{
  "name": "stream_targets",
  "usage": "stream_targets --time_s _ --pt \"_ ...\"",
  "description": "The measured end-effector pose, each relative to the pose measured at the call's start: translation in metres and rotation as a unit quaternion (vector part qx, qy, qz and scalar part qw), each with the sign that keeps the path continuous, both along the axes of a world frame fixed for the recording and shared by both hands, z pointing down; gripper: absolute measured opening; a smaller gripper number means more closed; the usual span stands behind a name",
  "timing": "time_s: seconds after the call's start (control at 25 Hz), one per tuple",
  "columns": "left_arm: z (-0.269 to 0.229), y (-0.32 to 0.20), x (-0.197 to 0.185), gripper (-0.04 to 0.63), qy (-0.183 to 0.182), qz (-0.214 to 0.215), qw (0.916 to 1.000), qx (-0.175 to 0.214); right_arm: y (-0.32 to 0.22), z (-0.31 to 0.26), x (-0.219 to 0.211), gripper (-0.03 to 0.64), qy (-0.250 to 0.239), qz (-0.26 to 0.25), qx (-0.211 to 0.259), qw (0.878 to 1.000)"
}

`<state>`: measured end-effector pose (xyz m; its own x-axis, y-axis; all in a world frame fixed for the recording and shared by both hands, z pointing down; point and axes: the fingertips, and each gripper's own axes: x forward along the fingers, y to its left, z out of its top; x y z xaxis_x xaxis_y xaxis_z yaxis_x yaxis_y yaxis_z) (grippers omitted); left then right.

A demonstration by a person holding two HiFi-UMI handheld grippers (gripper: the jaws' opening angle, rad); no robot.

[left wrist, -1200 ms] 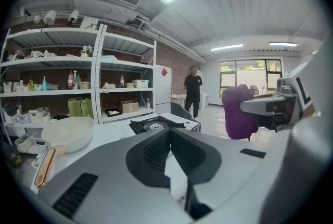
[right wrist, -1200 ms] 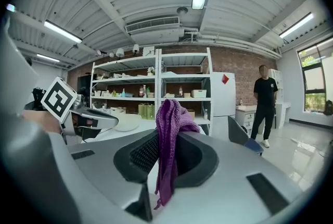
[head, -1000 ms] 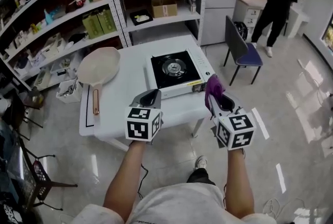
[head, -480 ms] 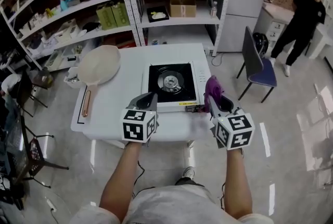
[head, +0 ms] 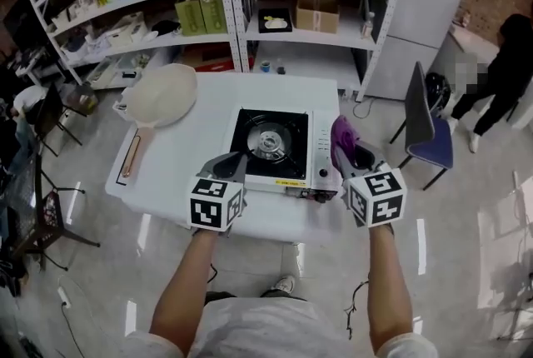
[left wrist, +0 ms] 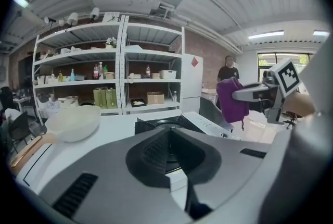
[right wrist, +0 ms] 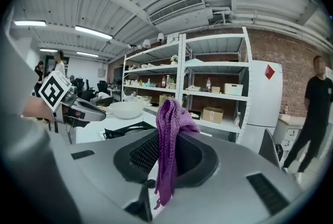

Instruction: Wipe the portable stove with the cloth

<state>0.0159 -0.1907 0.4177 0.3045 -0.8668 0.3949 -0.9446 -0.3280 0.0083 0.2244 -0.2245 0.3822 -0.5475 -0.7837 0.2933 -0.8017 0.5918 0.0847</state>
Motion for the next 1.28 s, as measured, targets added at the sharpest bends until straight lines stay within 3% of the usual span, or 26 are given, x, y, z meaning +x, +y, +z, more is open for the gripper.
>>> stream_targets --time_s 0.56,1.0,1.28 --pt "0.003 -0.024 0.003 0.005 -0.004 -0.032 0.9995 0.002 -0.107 0.008 -0.012 0.063 0.121 -0.092 0.028 0.988" --pt "0.011 -0.028 -0.015 0.005 -0.005 -0.061 0.9981 -0.011 -0.168 0.067 -0.034 0.063 0.271 -0.146 0.014 0.951" --pt "0.016 -0.024 -0.027 0.005 -0.004 -0.061 0.9979 -0.018 -0.167 0.097 -0.046 0.063 0.270 -0.157 -0.043 0.949"
